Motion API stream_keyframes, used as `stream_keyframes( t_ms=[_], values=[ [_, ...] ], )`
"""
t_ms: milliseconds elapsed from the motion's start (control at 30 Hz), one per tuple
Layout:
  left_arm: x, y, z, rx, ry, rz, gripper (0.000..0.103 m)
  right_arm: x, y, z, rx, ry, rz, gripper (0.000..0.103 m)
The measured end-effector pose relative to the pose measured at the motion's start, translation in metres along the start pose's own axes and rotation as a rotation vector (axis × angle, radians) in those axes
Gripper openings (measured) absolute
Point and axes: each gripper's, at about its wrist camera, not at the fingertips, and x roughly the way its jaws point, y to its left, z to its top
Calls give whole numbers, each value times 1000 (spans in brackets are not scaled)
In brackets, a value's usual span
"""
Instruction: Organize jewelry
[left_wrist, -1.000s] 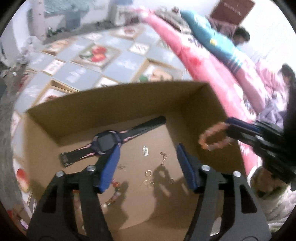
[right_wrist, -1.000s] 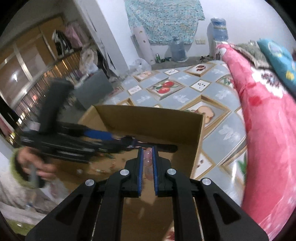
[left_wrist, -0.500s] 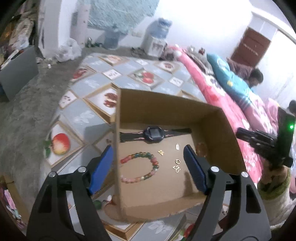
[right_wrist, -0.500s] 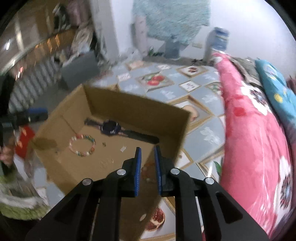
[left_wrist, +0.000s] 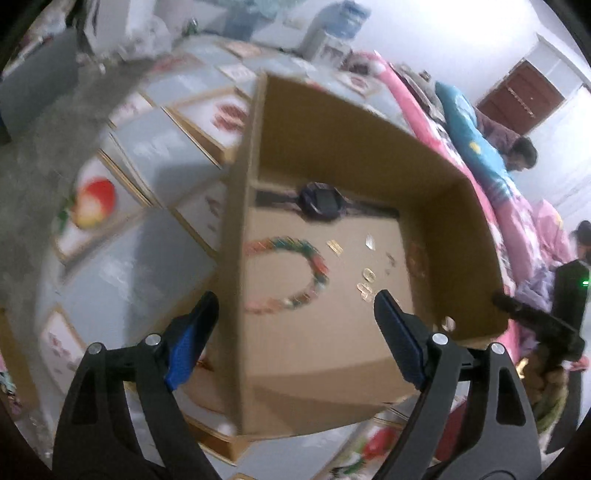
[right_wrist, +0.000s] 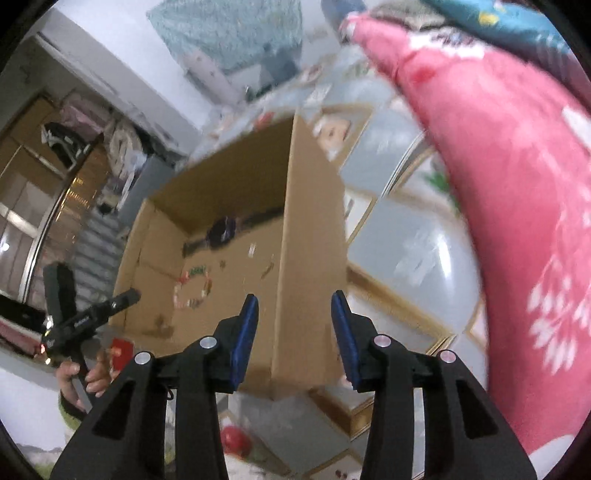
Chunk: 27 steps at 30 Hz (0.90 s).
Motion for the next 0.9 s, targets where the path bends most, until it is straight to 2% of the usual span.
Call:
stream_keyframes(
  t_ms=[67,200,300,467,667,900],
  values=[
    [2,-10,-4,33,-5,55,83,3,4,-1,-21,10,15,43],
    [-1,-18,-10,34,-24,94,83,4,11,0,-60,26,-14,44],
    [-4,-23,-21,21,5,53,83,-1,13,-1,-97,15,-86,44],
    [-18,-37,-52,50,10,55,83,-18,9,-15,-101,0,-86,44],
    [-35,-40,-82,30,8,44,83,-34,8,-44,-122,-10,-106,44],
    [-35,-44,-98,38,-8,64,83,-35,3,-65,-132,-41,-107,44]
  ],
)
